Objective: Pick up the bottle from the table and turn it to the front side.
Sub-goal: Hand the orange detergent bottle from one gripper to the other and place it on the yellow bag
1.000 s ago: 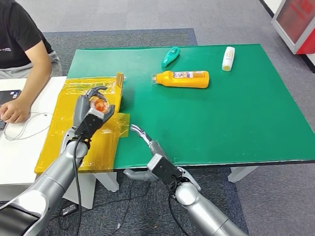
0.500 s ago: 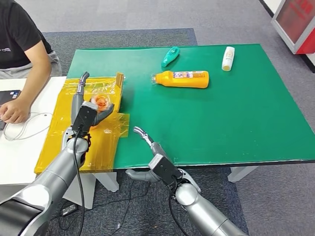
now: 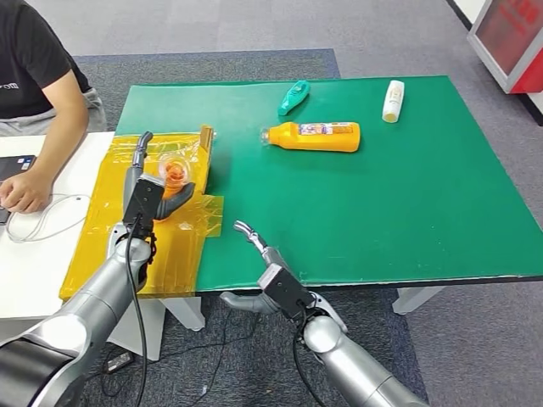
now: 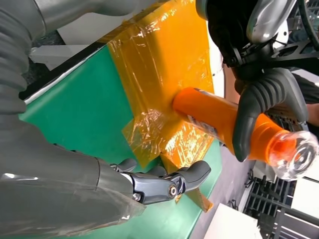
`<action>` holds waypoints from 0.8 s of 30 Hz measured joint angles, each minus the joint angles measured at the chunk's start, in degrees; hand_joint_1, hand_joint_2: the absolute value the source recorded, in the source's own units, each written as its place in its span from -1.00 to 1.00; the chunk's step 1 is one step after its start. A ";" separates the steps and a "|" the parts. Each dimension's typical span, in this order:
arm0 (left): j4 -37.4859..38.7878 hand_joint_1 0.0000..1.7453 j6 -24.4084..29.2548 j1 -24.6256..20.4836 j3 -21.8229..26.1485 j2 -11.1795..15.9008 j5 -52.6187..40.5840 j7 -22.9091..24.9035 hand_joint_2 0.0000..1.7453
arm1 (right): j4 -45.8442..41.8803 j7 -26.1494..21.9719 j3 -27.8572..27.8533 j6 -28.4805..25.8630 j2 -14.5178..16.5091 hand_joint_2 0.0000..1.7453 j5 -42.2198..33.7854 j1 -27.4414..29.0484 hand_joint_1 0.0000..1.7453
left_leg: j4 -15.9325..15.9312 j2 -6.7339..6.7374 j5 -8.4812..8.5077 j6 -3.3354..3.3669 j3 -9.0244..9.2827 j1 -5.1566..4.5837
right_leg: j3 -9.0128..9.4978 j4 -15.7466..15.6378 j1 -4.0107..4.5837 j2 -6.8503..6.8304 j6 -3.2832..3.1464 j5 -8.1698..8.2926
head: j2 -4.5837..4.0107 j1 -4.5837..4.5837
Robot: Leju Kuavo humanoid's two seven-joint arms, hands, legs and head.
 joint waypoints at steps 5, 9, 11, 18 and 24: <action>1.26 -1.00 -0.56 -0.24 0.28 -0.07 0.55 -0.15 1.00 | 0.80 0.00 -0.04 0.10 0.00 1.00 -0.08 -0.07 -1.00 | 0.00 0.00 0.00 0.00 0.00 0.00 | 0.00 0.00 0.00 0.00 0.00 0.00 | 0.00 0.01; 1.87 -1.00 -1.50 -0.29 0.31 -0.07 0.66 -0.18 1.00 | 1.37 0.00 -0.09 0.15 0.00 1.00 -0.09 -0.11 -1.00 | 0.00 0.00 0.00 0.00 0.00 0.00 | -0.01 0.00 0.00 0.00 0.00 0.00 | 0.00 0.01; 2.06 -1.00 -2.55 -0.31 0.32 -0.07 0.90 -0.20 1.00 | 1.63 0.00 -0.10 0.23 0.00 1.00 -0.10 -0.15 -1.00 | 0.00 0.00 0.00 0.00 0.00 0.00 | -0.01 0.00 0.00 0.00 0.00 0.00 | 0.00 0.01; 1.96 -1.00 -11.96 -0.19 0.31 -0.30 4.34 -0.22 1.00 | 2.44 -0.26 -0.18 0.80 0.00 1.00 0.04 -0.16 -1.00 | 0.00 0.00 0.00 0.00 0.00 0.00 | 0.00 0.00 0.00 -0.01 0.00 0.00 | 0.00 0.00; -4.18 -1.00 -21.96 2.17 -0.27 -0.93 6.98 -0.35 1.00 | 2.72 -0.88 -0.24 1.32 0.00 1.00 0.91 -0.15 -1.00 | 0.00 0.00 -0.01 0.00 -0.01 0.00 | -0.01 0.00 0.00 0.00 0.00 0.00 | 0.00 0.01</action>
